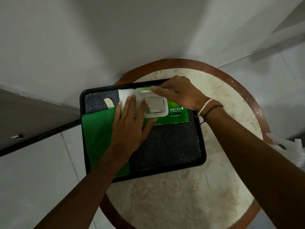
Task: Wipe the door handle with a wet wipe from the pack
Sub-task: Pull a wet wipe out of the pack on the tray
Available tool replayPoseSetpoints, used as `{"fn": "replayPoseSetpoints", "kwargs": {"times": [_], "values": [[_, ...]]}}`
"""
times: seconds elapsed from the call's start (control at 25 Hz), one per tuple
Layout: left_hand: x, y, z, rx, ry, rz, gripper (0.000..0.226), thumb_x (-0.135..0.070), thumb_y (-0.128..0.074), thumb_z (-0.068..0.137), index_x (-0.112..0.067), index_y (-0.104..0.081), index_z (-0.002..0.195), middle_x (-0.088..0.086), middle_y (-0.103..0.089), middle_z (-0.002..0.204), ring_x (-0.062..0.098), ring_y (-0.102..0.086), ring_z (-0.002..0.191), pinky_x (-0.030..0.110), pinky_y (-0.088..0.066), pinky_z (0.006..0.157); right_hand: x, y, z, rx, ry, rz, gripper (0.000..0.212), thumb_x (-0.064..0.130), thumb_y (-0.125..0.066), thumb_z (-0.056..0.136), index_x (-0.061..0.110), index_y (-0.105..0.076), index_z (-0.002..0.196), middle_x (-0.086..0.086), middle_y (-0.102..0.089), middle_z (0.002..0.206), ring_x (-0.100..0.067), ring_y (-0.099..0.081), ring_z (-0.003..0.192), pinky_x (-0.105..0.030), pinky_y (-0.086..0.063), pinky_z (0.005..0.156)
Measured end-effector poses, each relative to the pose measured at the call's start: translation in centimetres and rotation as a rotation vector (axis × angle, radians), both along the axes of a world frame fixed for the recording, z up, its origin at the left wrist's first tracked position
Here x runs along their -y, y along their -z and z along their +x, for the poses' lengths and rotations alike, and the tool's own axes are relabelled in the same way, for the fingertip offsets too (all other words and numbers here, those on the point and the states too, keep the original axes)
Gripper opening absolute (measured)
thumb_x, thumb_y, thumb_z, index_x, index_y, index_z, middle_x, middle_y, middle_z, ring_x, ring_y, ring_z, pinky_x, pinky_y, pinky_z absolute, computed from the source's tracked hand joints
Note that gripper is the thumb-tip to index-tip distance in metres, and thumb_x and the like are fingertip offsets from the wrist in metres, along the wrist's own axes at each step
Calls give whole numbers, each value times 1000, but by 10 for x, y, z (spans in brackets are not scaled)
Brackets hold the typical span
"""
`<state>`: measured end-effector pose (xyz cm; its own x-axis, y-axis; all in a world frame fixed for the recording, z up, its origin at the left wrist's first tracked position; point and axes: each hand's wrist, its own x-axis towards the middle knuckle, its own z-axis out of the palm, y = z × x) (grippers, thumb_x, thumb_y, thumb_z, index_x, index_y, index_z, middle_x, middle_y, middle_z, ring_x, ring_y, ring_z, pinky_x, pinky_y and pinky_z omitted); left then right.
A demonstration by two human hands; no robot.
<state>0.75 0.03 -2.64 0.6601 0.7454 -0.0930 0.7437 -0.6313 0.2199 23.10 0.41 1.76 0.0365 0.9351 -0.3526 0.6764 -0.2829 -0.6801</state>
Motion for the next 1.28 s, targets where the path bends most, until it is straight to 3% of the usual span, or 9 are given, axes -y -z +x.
{"fn": "replayPoseSetpoints", "kwargs": {"times": [0.2,0.44,0.56,0.64,0.76,0.92,1.08,1.16,1.28], "values": [[-10,-4,30,95,-118,69,39,-39,-53,105,-10,-70,124,16,-67,119,34,-62,113,53,-45,101,-5,-2,-2,-29,19,3,45,49,-58,100,34,-59,57,2,-35,46,-11,-30,43,-21,-25,49],[-11,-3,33,188,-160,81,22,-21,-60,104,-6,-75,104,13,-69,103,34,-61,96,45,-42,82,-2,4,-1,-15,51,33,50,50,-58,99,24,-63,57,0,-46,48,-8,-39,41,-12,-30,47],[-4,-17,20,265,-139,43,16,-13,-60,104,-4,-72,100,14,-69,101,32,-63,88,46,-49,75,2,2,-4,14,29,31,43,48,-57,100,11,-80,102,-10,-79,97,-13,-72,82,-12,-49,67],[3,-37,1,375,-170,-64,15,-11,-58,105,-3,-69,100,14,-69,102,26,-64,82,43,-55,68,10,-9,-13,5,37,13,46,47,-61,98,11,-73,125,-8,-73,128,-14,-67,110,-14,-51,86],[12,-93,-27,521,-259,-208,11,-9,-60,104,-2,-68,100,11,-70,97,17,-63,76,32,-53,68,27,-53,-36,-207,219,12,47,44,-66,96,15,-67,133,-1,-68,132,-10,-64,117,-27,-52,103],[3,-192,-43,643,-324,-333,8,-11,-65,102,-16,-69,97,-12,-69,82,3,-62,68,11,-51,64,51,-138,-70,-572,197,23,28,20,-66,99,5,-72,122,3,-76,105,0,-72,92,-19,-59,82],[-12,-305,-56,738,-383,-363,18,-12,-70,98,-26,-68,87,-13,-71,77,2,-67,65,11,-50,57,62,-232,-92,-613,163,201,24,8,-64,98,-10,-74,109,-23,-75,94,-20,-65,82,-38,-53,75],[-10,-354,-67,776,-429,-313,27,-12,-70,98,-33,-67,82,-9,-71,73,8,-67,64,16,-50,57,62,-272,-101,-647,150,263,24,5,-63,98,-11,-73,113,-33,-75,102,-25,-68,85,-38,-55,76],[2,-412,-90,890,-486,-281,27,-7,-65,100,-29,-70,84,9,-73,74,9,-67,65,31,-57,65,59,-324,-114,-735,176,338,24,-1,-63,97,1,-71,119,-21,-77,104,-15,-75,83,-27,-64,74]]}}
